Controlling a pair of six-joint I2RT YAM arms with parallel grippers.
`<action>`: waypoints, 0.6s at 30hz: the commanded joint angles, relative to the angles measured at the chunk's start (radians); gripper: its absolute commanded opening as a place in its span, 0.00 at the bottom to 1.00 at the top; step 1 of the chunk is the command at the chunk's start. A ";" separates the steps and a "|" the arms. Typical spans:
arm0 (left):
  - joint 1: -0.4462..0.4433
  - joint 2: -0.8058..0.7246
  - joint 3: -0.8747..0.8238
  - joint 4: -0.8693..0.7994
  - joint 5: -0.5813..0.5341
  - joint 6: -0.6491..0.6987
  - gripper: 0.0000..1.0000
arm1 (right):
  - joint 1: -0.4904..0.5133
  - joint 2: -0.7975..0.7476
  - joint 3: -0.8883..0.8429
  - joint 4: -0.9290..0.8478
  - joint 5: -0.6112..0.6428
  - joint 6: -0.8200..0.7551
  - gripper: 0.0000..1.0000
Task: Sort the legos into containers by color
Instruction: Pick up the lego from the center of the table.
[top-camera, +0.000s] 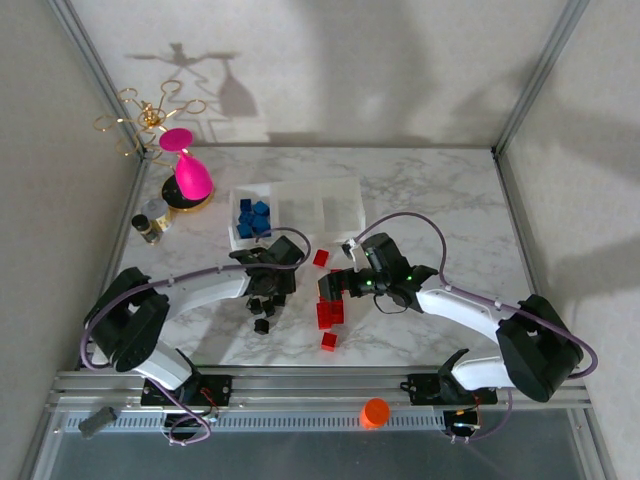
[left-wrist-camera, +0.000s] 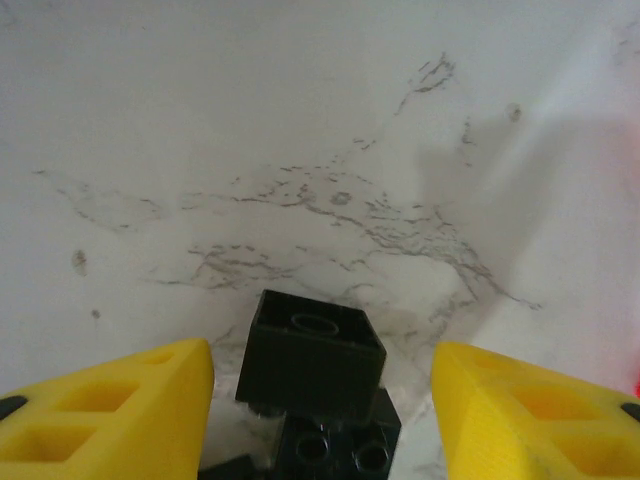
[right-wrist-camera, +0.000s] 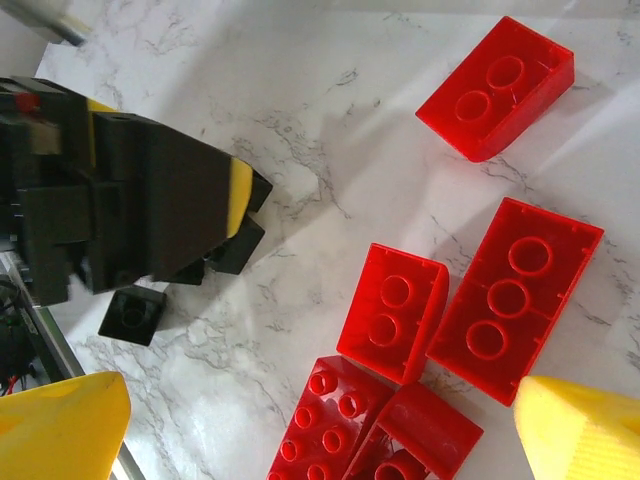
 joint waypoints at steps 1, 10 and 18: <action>-0.006 0.056 0.028 0.016 -0.025 0.017 0.58 | 0.001 0.004 -0.002 0.011 -0.001 0.004 0.99; -0.005 0.104 0.049 0.027 -0.037 0.027 0.51 | 0.002 0.009 0.002 0.011 0.006 0.007 0.99; -0.004 0.094 0.049 0.011 -0.059 0.025 0.43 | 0.002 0.025 0.018 0.015 -0.001 0.004 0.99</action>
